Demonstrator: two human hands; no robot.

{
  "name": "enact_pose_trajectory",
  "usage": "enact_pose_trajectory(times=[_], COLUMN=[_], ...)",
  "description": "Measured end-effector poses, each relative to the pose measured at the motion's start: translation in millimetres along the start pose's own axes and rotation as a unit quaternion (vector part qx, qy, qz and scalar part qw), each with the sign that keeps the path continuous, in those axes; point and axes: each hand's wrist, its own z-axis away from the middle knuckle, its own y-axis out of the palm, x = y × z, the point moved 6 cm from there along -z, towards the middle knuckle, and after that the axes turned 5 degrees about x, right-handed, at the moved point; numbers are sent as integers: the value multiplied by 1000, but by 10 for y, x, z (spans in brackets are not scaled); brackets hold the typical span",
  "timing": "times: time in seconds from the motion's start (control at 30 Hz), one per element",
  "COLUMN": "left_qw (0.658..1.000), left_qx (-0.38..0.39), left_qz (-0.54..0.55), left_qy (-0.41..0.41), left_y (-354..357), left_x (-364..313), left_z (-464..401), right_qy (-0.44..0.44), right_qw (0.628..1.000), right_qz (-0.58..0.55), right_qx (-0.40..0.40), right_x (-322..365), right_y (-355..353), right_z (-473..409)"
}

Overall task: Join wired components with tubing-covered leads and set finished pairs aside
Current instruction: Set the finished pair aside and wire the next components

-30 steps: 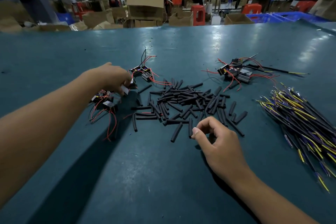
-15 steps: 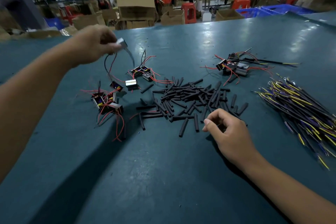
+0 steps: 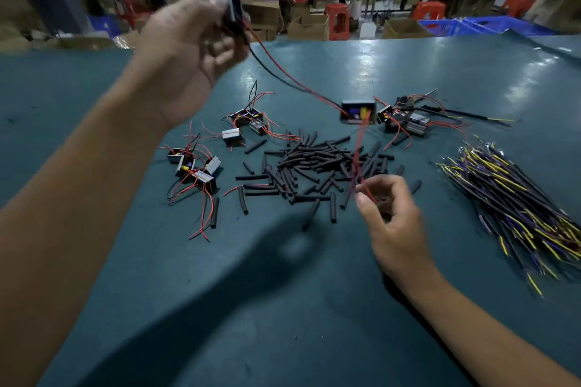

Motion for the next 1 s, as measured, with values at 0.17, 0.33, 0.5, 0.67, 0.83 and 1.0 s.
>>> enact_pose_trajectory(times=[0.17, 0.33, 0.5, 0.67, 0.83, 1.0], left_qw=[989, 969, 965, 902, 866, 805], left_qx=[-5, -17, 138, 124, 120, 146], left_qz=[94, 167, -106, -368, -476, -574], left_qy=[-116, -184, -196, -187, -88, 27], left_y=[210, 187, -130, -415, -361, -198], left_x=[843, 1334, 1294, 1338, 1201, 1137], left_z=[732, 1187, 1469, 1597, 1604, 1565], right_qy=[-59, 18, 9, -18, -91, -82], right_qw=[986, 998, 985, 958, 918, 895], right_qz=[-129, 2, 104, 230, 308, 324], right_qx=[-90, 57, 140, 172, 234, 294], right_x=[81, -19, 39, 62, 96, 9], right_y=[-260, -103, -234, -374, -208, -88], right_z=[-21, -66, -120, -200, -120, -84])
